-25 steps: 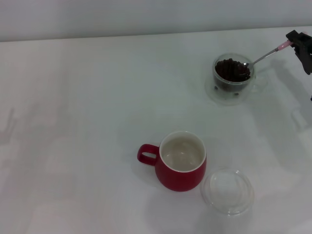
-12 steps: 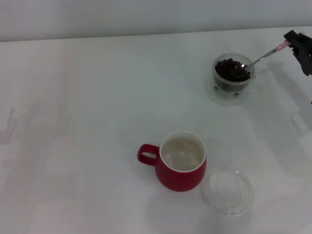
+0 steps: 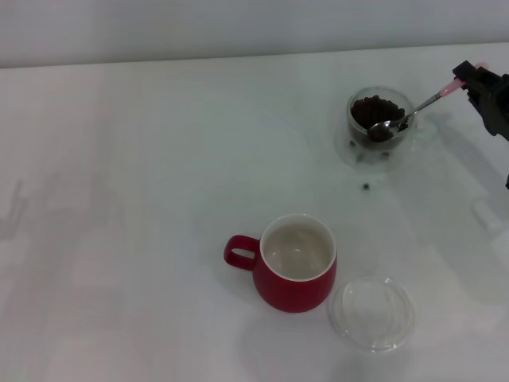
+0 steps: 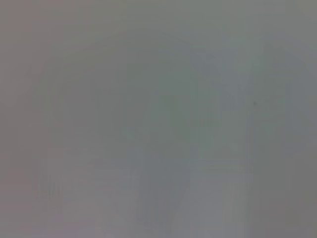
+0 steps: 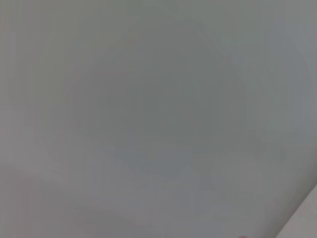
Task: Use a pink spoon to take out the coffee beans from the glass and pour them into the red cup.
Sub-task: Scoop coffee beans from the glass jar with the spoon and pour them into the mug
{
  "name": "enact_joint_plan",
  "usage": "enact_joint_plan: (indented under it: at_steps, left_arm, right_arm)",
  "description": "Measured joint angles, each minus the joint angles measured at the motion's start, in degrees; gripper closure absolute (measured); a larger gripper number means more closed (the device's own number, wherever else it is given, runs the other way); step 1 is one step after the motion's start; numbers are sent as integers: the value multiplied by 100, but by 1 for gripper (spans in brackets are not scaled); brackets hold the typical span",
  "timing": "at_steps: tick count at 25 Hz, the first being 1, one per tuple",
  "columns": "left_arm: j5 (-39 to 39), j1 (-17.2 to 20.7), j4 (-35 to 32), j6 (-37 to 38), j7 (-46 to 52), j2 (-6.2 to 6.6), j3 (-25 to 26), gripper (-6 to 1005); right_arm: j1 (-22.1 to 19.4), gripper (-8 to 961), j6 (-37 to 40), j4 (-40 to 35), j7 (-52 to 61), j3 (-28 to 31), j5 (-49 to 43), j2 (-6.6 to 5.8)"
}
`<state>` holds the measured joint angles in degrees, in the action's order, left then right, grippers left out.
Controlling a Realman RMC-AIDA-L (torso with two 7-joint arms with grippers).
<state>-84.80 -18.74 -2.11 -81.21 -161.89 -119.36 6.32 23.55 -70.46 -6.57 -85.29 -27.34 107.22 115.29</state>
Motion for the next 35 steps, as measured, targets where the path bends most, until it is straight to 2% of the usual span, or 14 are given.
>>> enact_joint_plan:
  at_steps: [35]
  left_arm:
    - [-21,14,-44,150,0,18,-15,255]
  right_arm:
    - [-120,805,-1212,847,250,-710,-79,30]
